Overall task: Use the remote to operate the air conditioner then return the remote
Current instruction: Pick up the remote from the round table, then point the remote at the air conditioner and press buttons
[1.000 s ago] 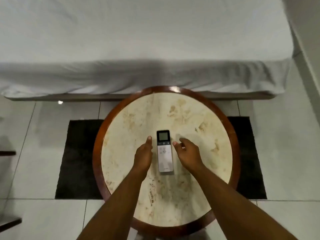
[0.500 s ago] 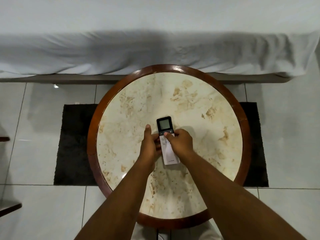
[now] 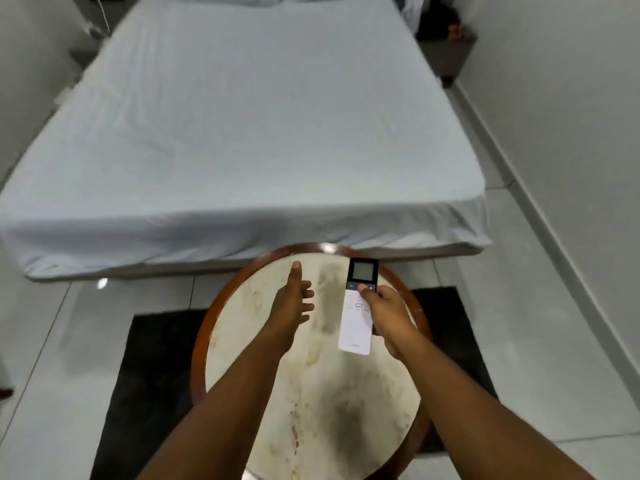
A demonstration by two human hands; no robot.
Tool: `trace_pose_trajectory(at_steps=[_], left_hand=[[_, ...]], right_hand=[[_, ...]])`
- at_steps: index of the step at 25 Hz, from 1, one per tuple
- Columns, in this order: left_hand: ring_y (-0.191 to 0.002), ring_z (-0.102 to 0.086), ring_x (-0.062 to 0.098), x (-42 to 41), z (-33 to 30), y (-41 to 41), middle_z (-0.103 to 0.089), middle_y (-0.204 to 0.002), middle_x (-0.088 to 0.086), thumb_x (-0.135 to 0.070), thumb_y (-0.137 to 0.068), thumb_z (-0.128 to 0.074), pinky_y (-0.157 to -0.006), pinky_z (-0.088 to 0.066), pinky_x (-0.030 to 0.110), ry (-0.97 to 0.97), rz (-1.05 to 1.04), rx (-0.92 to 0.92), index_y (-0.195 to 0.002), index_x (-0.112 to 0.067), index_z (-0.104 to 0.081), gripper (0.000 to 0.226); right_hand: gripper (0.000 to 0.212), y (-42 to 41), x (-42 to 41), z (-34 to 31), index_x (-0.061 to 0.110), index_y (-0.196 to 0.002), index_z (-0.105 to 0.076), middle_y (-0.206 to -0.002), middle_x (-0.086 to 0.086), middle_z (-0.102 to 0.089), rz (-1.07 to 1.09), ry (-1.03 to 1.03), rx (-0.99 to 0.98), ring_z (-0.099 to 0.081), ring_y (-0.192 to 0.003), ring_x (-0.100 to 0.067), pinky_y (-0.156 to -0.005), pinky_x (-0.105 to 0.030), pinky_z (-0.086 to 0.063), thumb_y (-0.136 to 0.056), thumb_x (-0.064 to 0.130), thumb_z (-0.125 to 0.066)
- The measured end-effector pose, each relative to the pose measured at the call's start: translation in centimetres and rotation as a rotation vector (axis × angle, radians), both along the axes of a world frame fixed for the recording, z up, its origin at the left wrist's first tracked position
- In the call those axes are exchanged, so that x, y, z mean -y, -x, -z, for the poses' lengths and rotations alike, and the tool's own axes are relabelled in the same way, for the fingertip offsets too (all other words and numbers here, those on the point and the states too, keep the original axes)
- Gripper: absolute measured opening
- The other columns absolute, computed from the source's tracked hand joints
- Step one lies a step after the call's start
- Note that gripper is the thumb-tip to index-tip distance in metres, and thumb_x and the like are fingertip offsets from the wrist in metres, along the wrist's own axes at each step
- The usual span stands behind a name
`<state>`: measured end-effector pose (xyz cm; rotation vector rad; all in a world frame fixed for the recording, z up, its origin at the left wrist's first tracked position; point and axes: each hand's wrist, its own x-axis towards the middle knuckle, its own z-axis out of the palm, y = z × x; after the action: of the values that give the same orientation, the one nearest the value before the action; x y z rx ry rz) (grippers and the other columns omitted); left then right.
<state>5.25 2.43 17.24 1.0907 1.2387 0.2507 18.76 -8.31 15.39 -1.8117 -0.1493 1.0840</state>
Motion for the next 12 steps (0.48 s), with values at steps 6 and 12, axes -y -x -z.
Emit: trace_pose_trajectory(at_steps=[6, 12], left_hand=[[-0.107, -0.057, 0.028, -0.3, -16.2, -6.4, -0.061, -0.115, 0.005, -0.069, -0.088, -0.033, -0.101, -0.042, 0.044, -0.350, 0.220, 0.132, -0.107, -0.020, -0.061, 0.060], [-0.110, -0.054, 0.027, 3.0, -32.9, -13.0, -0.066, -0.110, -0.001, -0.070, -0.087, -0.030, -0.096, -0.039, 0.036, -0.878, 0.446, 0.272, -0.102, -0.027, -0.065, 0.058]], right_hand=[[0.018, -6.9, 2.1, -18.1, 0.013, -0.086, -0.062, -0.076, -0.006, -0.072, 0.184, -0.259, 0.235, -0.065, -0.062, -0.021, -0.058, -0.028, -0.046, -0.092, 0.031, -0.059], [0.020, -10.5, 8.0, -35.7, 0.012, -0.087, -0.059, -0.083, -0.018, -0.073, 0.362, -0.533, 0.482, -0.071, -0.068, -0.034, -0.067, -0.043, -0.058, -0.092, 0.032, -0.058]])
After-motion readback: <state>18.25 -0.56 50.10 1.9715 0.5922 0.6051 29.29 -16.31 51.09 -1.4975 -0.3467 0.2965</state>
